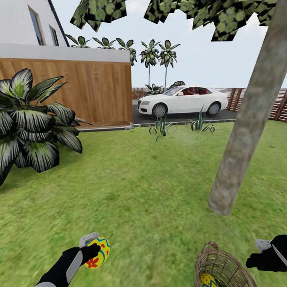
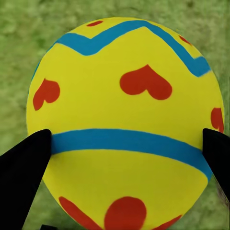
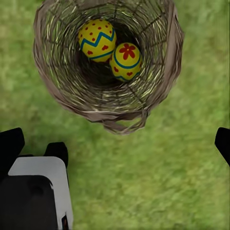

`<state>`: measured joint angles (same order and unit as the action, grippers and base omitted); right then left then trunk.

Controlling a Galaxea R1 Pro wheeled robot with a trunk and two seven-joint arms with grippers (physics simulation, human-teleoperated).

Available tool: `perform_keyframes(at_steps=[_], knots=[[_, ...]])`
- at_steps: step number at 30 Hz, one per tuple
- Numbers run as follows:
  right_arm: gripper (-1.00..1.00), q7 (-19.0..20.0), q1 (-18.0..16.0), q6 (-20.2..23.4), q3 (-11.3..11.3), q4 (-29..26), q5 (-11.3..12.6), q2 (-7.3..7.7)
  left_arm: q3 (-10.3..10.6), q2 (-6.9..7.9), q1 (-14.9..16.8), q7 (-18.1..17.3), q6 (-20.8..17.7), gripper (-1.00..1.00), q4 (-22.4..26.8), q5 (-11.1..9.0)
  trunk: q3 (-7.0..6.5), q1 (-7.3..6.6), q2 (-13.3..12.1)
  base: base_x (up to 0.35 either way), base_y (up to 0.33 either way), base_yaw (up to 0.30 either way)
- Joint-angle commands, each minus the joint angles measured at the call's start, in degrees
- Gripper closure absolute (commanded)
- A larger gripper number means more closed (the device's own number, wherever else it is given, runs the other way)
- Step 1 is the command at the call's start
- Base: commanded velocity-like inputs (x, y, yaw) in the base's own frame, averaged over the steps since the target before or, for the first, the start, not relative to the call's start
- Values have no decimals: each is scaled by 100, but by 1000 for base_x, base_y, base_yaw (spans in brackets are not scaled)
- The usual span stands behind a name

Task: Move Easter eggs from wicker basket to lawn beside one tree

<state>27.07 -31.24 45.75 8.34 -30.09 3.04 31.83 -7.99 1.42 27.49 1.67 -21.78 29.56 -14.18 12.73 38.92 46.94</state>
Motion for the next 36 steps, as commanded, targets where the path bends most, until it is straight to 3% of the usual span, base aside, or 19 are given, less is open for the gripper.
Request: perform_keyframes(at_steps=[1,11,17,24,33,36], knots=[[-100,0,-5,22,32,-6,30,9,-10,-2,2,18,-34,100,4,-59,-10,-18,-36,316,-74,0],[-100,0,-5,22,29,-6,30,8,-10,7,2,18,-31,100,-3,-62,-189,-238,-437,321,-38,0],[-100,0,-5,22,36,-6,30,8,-10,7,2,18,-28,100,-5,-61,-207,-260,-477,320,0,0],[-100,-2,-5,22,53,-6,30,8,-32,13,2,18,-36,100,22,-68,-333,-414,-758,38,0,0],[-100,-7,-5,22,54,-6,30,8,-41,16,2,15,-12,100,40,-76,-405,-502,-918,0,0,0],[-100,-3,-5,22,51,-6,30,8,-29,21,2,-175,-6,100,26,-76,-405,-502,-918,172,-85,0]])
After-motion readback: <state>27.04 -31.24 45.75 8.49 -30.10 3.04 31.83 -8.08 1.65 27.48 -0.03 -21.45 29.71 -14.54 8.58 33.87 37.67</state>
